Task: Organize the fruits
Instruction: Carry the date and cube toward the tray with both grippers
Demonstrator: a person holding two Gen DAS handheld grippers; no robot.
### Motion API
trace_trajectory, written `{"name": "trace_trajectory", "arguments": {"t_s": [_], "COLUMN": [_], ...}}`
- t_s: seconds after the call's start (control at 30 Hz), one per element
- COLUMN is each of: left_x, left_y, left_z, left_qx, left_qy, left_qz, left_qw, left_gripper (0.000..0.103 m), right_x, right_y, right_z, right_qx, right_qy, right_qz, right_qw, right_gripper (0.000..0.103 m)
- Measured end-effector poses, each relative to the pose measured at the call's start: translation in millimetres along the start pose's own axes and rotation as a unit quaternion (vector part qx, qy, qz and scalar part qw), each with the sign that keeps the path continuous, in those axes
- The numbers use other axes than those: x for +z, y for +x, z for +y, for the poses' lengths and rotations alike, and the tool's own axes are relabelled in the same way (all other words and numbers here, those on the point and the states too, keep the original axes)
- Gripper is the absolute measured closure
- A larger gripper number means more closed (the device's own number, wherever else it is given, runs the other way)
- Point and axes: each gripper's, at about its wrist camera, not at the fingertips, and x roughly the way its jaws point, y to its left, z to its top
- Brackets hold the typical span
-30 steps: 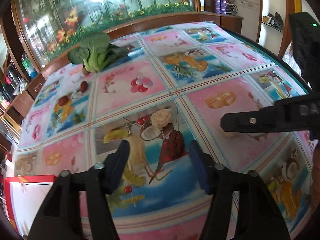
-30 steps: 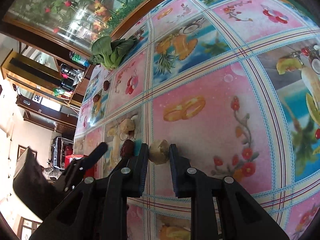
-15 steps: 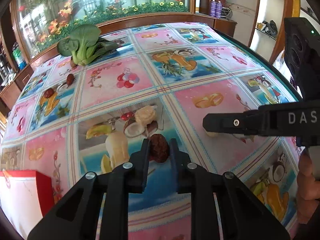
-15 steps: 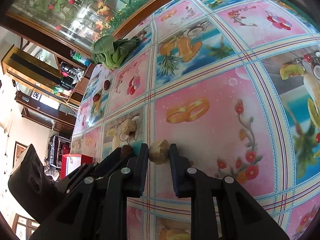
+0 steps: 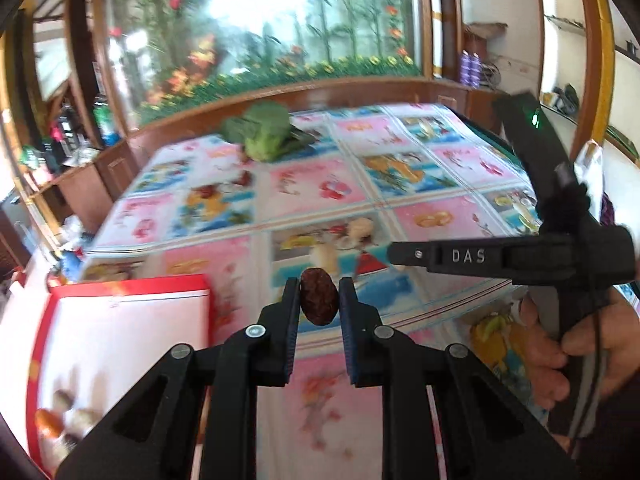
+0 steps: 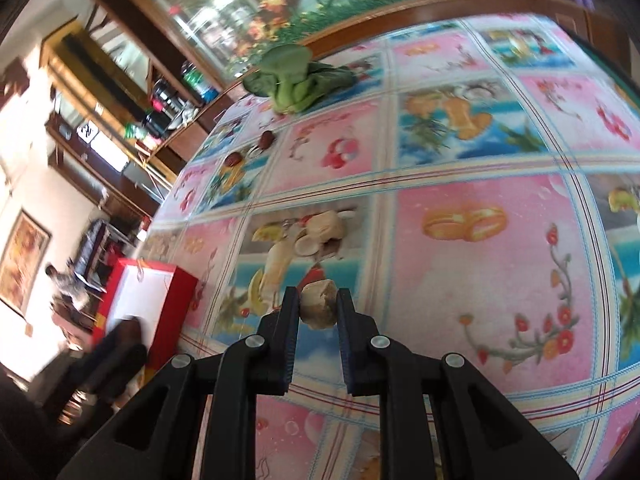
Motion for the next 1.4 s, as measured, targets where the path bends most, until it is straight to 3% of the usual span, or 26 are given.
{"name": "trace_trajectory", "arguments": {"t_s": [0.2,0.47,0.77,1.4], "left_x": [-14.8,-32.9,-56.2,-106.8], "left_y": [-34.8,-55.2,-71.3,-78.9], "left_z": [33.6,67.6,111.8,166.6], "left_qx": [0.043,0.060,0.077,0.097], "left_qy": [-0.019,-0.037,-0.077,-0.130], "left_qz": [-0.027,-0.038,-0.045,-0.020], "left_qw": [0.9985,0.9968,0.9931,0.9865], "left_gripper": [0.082,0.082,0.082,0.082], "right_x": [-18.3,-49.4,-69.8,-106.6], "right_y": [-3.5,-12.5,3.3,21.2], "right_z": [31.8,92.2,153.9,203.3], "right_qx": [0.017,0.091,0.102,0.107], "right_qy": [-0.027,-0.054,-0.094,-0.137], "right_qz": [-0.025,-0.051,-0.043,-0.017], "right_qw": [0.999,0.993,0.989,0.985], "right_gripper": [0.087,0.087,0.087,0.086]}}
